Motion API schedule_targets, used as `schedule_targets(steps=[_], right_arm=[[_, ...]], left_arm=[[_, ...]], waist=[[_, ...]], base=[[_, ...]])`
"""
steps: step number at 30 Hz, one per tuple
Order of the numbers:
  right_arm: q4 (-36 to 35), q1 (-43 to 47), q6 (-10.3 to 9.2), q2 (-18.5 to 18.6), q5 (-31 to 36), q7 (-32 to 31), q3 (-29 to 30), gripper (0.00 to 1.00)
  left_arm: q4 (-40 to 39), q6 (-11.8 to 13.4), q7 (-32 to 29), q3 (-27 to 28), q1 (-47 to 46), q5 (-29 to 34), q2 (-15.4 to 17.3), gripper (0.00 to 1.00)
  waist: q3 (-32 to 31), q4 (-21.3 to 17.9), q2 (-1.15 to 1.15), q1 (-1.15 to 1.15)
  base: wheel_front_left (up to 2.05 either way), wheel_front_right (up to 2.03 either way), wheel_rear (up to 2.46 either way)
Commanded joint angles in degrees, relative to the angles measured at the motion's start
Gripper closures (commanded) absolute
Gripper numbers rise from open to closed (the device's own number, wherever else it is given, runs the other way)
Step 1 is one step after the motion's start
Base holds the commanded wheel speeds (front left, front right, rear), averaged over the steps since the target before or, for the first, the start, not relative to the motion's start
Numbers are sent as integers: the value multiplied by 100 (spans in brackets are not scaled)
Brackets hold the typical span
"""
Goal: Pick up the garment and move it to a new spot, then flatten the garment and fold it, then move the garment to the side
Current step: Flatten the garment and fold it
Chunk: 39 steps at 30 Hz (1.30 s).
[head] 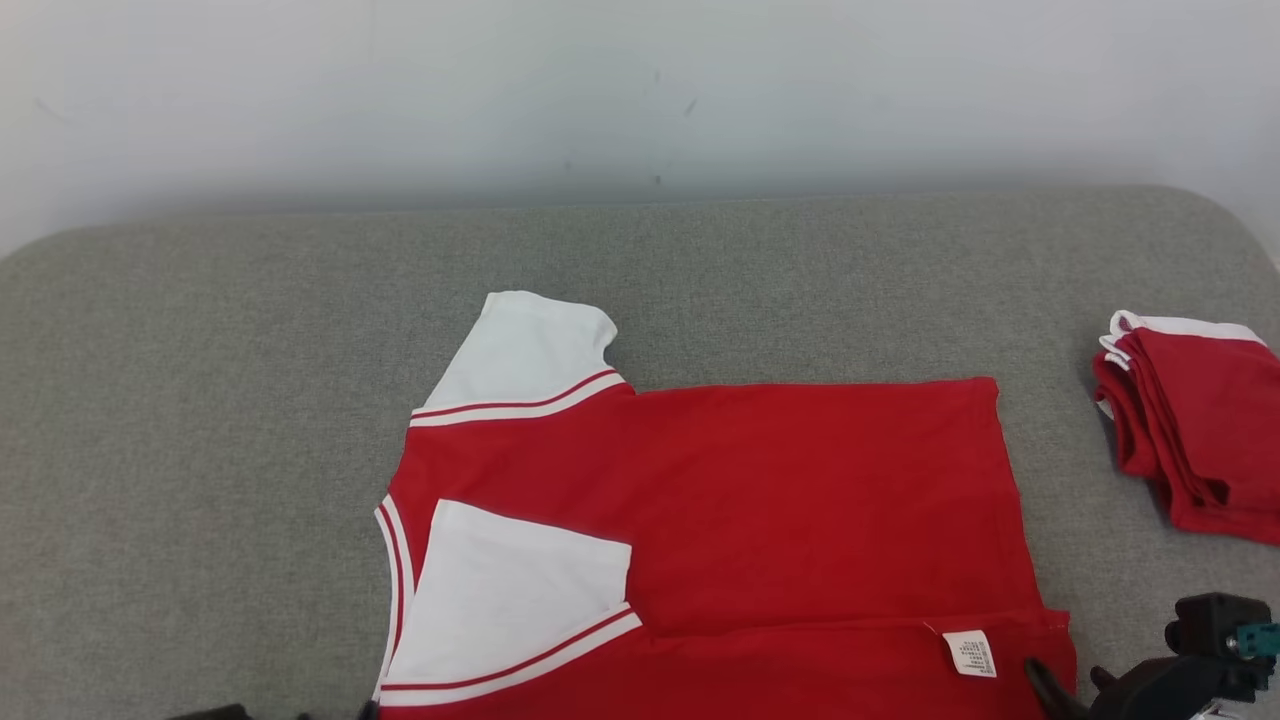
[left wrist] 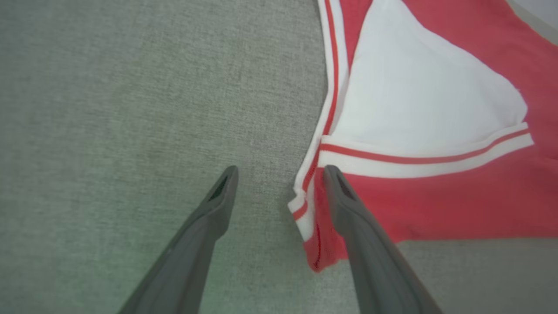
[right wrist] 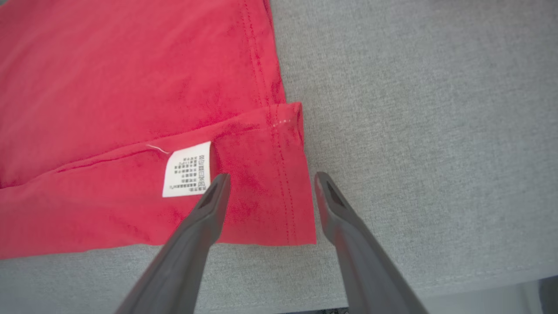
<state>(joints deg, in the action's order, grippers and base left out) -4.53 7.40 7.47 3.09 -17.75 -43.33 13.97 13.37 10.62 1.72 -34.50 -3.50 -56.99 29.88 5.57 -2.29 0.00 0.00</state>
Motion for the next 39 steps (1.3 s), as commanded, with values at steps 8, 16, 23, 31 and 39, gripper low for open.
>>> schedule_targets(steps=[8, 16, 23, 31, 39], right_arm=[[-578, -828, 4, 420, 232, -11, -18, 0], [-592, -2121, 4, 694, 319, 297, -556, 0], [-20, -3285, 4, 877, 251, 718, -1513, 0], [457, -3815, 4, 927, 136, 1079, -2081, 0], [643, -3649, 4, 1006, 89, 1222, -2064, 0]], left_arm=[[-520, 266, -145, 371, -916, 298, 563, 0], [-178, 6, -840, 174, -2789, 704, 454, 0], [930, -349, -1524, -305, -4417, 1199, 152, 0], [2038, -544, -1843, -418, -5360, 1376, 26, 0], [2555, -633, -2039, -558, -5680, 1438, -27, 0]], waist=[[409, -116, 0, 0], [1167, -388, 0, 0], [1741, -836, 0, 0], [2068, -1222, 0, 0], [2099, -1283, 0, 0]], base=[[0, 0, 0], [0, 0, 0], [0, 0, 0], [0, 0, 0], [0, 0, 0]])
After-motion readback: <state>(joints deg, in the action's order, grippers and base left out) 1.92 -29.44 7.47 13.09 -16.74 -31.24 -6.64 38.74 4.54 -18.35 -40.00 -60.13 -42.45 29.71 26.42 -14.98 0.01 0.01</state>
